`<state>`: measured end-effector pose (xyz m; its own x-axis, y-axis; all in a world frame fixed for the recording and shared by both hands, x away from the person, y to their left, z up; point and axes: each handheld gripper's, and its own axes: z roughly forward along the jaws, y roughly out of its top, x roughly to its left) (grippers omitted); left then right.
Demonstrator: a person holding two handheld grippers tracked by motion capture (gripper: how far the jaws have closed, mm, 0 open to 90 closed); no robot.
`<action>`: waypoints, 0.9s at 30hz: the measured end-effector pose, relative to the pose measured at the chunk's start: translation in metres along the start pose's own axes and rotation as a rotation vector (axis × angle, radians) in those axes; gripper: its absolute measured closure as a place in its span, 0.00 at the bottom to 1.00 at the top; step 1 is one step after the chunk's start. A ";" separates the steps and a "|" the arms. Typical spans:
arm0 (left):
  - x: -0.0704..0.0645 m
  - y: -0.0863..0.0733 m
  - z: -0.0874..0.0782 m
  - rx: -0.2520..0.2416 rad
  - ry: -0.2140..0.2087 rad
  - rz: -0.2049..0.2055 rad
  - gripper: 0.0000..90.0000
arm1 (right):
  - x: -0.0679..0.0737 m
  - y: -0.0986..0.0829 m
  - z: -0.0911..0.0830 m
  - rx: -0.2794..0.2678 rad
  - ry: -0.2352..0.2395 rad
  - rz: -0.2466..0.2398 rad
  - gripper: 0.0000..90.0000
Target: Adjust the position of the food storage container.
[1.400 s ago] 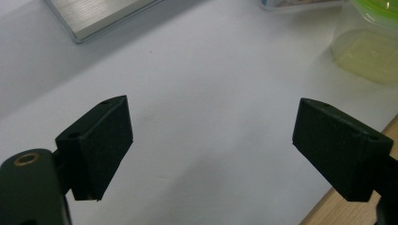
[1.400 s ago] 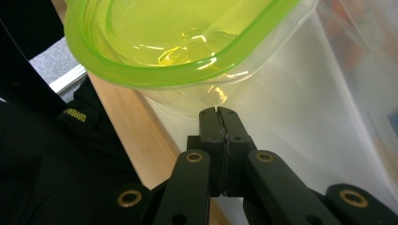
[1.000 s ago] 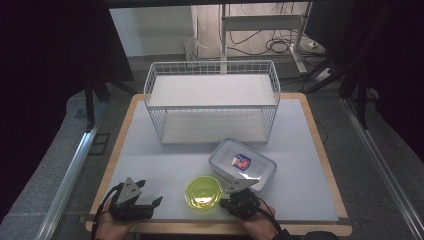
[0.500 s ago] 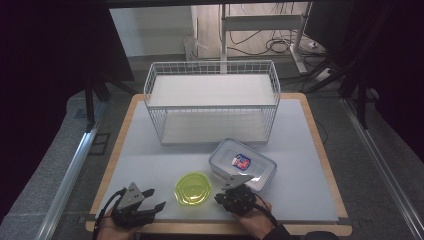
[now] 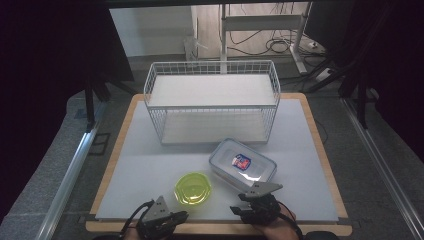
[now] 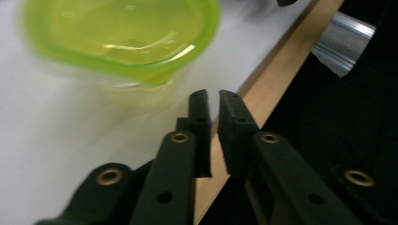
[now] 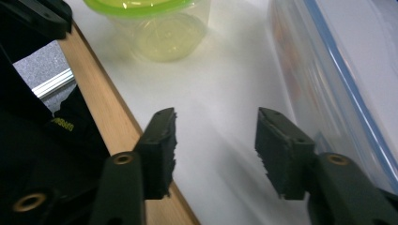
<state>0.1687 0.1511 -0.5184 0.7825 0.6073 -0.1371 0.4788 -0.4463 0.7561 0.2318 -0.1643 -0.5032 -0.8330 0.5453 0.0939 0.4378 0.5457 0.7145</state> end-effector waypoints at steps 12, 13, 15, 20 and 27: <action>-0.022 0.023 0.045 -0.034 0.084 0.041 1.00 | 0.002 -0.010 -0.012 -0.002 -0.013 -0.028 0.44; -0.019 0.024 0.048 -0.035 0.100 0.021 1.00 | 0.001 -0.011 -0.014 0.000 -0.013 -0.027 0.44; -0.014 0.024 0.051 -0.032 0.104 0.002 1.00 | 0.000 -0.013 -0.016 0.002 -0.015 -0.021 0.44; -0.006 0.024 0.053 -0.032 0.147 -0.026 1.00 | -0.003 -0.016 -0.020 0.005 -0.017 -0.009 0.43; 0.014 0.021 0.054 -0.013 0.198 -0.094 0.99 | -0.004 -0.019 -0.024 0.011 -0.017 -0.003 0.43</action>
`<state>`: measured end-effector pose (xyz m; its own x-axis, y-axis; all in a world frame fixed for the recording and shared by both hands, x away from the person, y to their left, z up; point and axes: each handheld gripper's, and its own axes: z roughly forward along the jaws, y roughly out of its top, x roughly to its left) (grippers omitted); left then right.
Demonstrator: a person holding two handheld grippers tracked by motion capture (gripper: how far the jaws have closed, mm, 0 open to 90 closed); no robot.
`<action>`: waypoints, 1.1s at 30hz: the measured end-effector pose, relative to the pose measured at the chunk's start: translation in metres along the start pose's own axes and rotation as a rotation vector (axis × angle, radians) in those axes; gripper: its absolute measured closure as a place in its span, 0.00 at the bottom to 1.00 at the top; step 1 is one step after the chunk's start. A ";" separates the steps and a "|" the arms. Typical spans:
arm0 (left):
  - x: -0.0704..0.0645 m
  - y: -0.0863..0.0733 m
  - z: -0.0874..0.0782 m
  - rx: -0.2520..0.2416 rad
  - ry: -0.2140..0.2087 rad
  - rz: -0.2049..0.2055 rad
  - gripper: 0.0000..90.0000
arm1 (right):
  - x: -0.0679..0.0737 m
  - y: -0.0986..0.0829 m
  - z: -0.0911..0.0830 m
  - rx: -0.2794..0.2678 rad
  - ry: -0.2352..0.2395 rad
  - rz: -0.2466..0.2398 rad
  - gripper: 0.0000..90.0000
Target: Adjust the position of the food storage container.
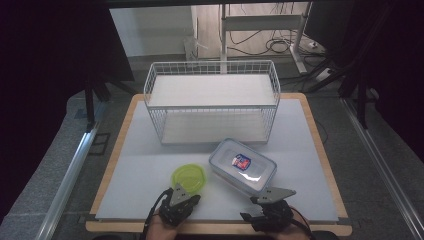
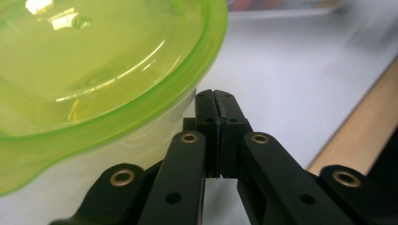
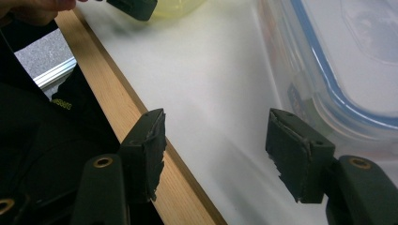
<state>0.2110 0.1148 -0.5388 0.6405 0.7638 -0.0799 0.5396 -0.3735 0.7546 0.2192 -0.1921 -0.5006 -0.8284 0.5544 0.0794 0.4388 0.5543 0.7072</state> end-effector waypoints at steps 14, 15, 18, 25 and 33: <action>-0.017 0.013 0.015 -0.016 -0.019 0.032 0.99 | -0.002 -0.004 -0.004 0.003 -0.003 0.008 0.43; -0.017 0.013 0.015 -0.016 -0.019 0.032 0.99 | -0.002 -0.004 -0.004 0.003 -0.003 0.008 0.43; -0.013 0.020 0.019 -0.045 0.041 0.006 0.99 | -0.003 -0.004 -0.004 0.001 0.000 0.008 0.43; 0.006 0.016 0.016 -0.033 0.099 -0.060 0.98 | -0.004 -0.004 -0.006 -0.004 -0.004 0.006 0.43; 0.026 0.010 0.012 -0.010 0.143 -0.114 0.97 | -0.007 -0.006 -0.010 -0.004 -0.013 0.015 0.43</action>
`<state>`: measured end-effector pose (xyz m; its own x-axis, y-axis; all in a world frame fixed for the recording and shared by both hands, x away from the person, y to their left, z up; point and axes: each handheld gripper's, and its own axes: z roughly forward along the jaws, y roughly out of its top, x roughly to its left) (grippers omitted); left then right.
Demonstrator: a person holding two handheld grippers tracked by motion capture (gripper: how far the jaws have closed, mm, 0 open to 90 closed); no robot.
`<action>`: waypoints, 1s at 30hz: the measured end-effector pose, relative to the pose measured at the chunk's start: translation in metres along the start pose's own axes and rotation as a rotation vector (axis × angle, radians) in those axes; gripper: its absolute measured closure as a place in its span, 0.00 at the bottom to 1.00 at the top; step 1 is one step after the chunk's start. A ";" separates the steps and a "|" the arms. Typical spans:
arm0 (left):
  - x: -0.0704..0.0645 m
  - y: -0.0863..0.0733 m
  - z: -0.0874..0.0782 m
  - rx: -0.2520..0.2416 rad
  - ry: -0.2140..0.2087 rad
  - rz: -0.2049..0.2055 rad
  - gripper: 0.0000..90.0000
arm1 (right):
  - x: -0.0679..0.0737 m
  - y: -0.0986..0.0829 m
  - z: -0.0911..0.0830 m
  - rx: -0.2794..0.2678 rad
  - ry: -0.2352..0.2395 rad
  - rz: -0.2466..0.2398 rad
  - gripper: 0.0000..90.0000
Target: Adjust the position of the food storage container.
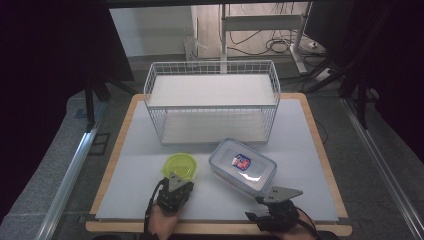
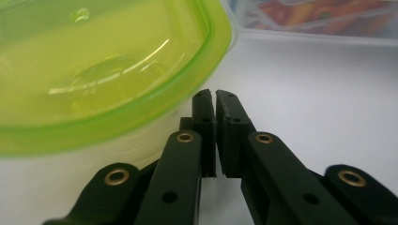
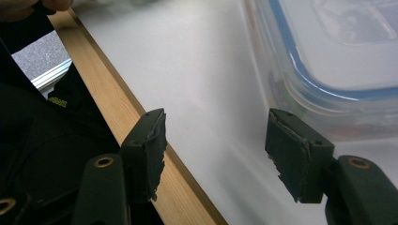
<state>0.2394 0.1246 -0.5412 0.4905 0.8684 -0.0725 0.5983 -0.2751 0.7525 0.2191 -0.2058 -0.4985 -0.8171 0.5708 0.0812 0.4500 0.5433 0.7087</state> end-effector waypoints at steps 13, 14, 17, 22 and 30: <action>0.005 0.001 -0.004 -0.006 -0.011 -0.014 0.99 | -0.005 -0.004 -0.005 0.005 -0.015 0.013 0.44; 0.003 0.003 -0.001 -0.005 -0.011 -0.006 0.99 | -0.005 -0.005 -0.005 0.004 -0.016 0.015 0.44; 0.003 0.006 0.005 -0.006 0.029 0.015 0.99 | -0.006 -0.005 -0.006 0.004 -0.015 0.019 0.44; 0.025 0.005 0.000 -0.003 0.078 -0.046 0.99 | -0.006 -0.006 -0.005 0.005 -0.016 0.019 0.44; 0.034 0.004 -0.014 -0.006 0.062 -0.095 1.00 | -0.007 -0.006 -0.005 0.007 -0.014 0.020 0.45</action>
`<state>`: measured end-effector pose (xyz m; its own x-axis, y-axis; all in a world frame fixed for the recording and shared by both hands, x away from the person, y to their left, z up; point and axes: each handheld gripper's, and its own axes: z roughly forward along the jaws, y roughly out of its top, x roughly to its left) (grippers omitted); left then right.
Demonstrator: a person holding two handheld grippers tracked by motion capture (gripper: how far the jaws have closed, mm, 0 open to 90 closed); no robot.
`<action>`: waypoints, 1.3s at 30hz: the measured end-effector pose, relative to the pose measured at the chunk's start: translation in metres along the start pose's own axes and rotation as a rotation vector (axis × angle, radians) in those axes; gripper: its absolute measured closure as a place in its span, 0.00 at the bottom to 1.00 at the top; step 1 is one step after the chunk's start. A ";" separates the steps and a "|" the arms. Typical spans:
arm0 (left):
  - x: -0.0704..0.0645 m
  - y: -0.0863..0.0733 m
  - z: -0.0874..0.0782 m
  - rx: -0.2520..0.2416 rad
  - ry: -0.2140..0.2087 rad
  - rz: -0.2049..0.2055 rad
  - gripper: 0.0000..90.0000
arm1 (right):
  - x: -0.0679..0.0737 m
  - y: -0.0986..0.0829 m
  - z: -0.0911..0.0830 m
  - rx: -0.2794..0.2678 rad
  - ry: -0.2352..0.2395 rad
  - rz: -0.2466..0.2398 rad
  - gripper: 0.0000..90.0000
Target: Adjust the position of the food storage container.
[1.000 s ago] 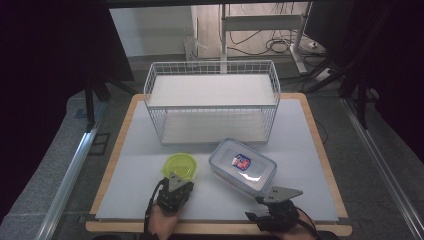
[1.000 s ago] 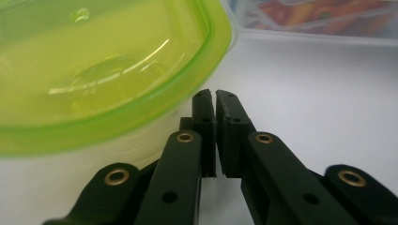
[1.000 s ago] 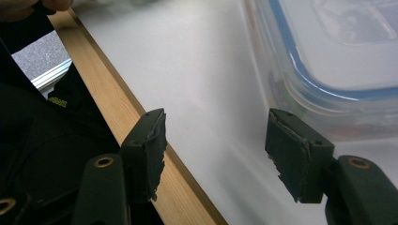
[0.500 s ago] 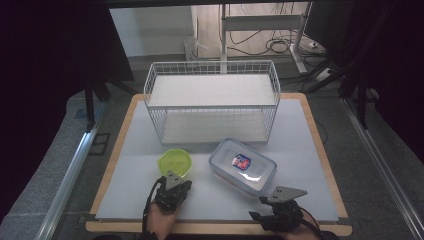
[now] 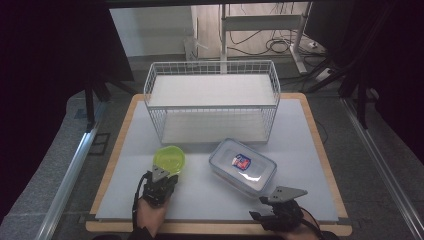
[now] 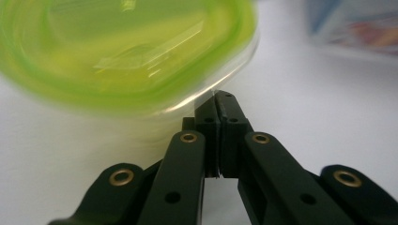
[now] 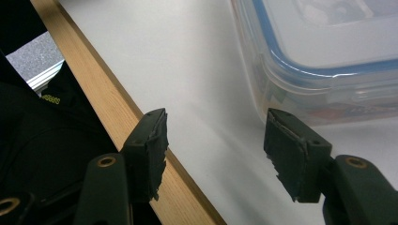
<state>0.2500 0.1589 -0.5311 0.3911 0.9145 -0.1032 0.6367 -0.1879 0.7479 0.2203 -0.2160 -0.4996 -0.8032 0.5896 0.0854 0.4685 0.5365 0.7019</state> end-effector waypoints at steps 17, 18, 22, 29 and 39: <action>-0.003 0.106 0.034 0.078 -0.051 0.124 1.00 | -0.003 -0.001 0.001 -0.001 0.008 0.011 0.45; -0.003 0.106 0.034 0.078 -0.051 0.124 1.00 | -0.003 -0.001 0.001 -0.001 0.008 0.011 0.45; 0.007 0.109 0.046 0.149 -0.029 0.142 1.00 | -0.003 -0.001 0.001 -0.002 0.008 0.013 0.45; 0.020 0.102 0.039 0.154 -0.014 0.127 1.00 | -0.004 -0.001 0.001 -0.003 0.009 0.015 0.45; 0.047 0.080 0.018 0.128 0.025 0.043 1.00 | -0.006 -0.002 0.001 -0.001 0.004 0.030 0.45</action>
<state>0.3316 0.1804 -0.4876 0.4044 0.9129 -0.0558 0.7000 -0.2697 0.6613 0.2244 -0.2201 -0.5018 -0.7900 0.6033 0.1093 0.4924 0.5181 0.6994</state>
